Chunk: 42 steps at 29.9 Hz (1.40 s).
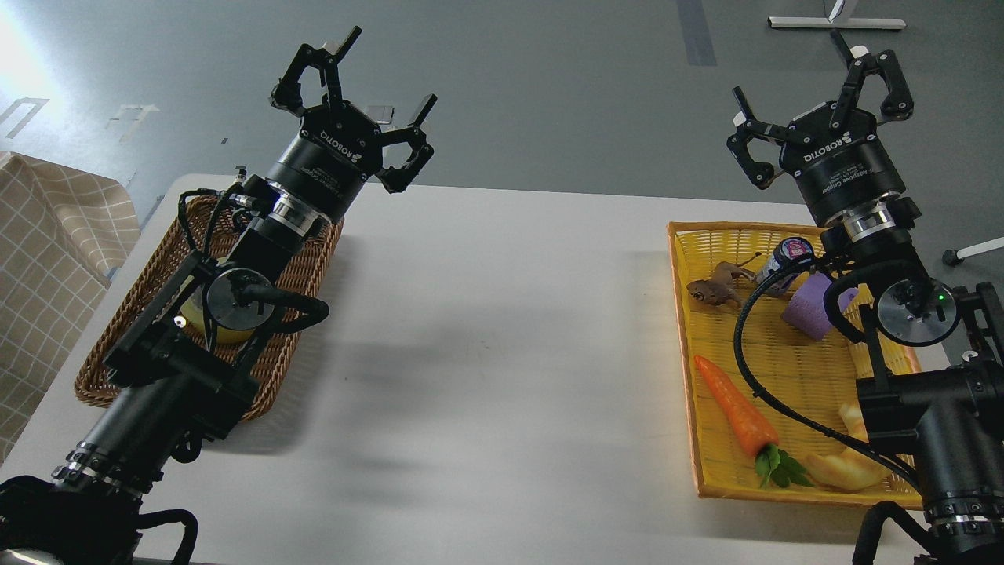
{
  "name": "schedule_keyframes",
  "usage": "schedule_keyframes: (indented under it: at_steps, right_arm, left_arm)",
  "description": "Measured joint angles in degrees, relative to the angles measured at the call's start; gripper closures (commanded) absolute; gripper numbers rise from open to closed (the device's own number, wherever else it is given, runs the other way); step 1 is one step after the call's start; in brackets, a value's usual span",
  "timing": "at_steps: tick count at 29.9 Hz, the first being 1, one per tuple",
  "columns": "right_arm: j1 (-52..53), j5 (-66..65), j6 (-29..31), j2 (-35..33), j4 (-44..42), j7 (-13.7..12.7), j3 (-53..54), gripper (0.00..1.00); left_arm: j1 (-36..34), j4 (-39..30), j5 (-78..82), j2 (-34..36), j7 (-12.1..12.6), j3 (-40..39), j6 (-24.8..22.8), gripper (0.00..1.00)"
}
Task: Place and transfer tape with both arms
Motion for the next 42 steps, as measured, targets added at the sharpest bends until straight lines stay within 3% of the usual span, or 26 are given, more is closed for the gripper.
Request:
schedule_keyframes:
  at_steps: [42]
  right_arm:
    - [-0.2, -0.2, 0.0, 0.9, -0.4, -0.2, -1.8, 0.00]
  left_arm:
    - [0.0, -0.4, 0.1, -0.1, -0.2, 0.4, 0.0, 0.02]
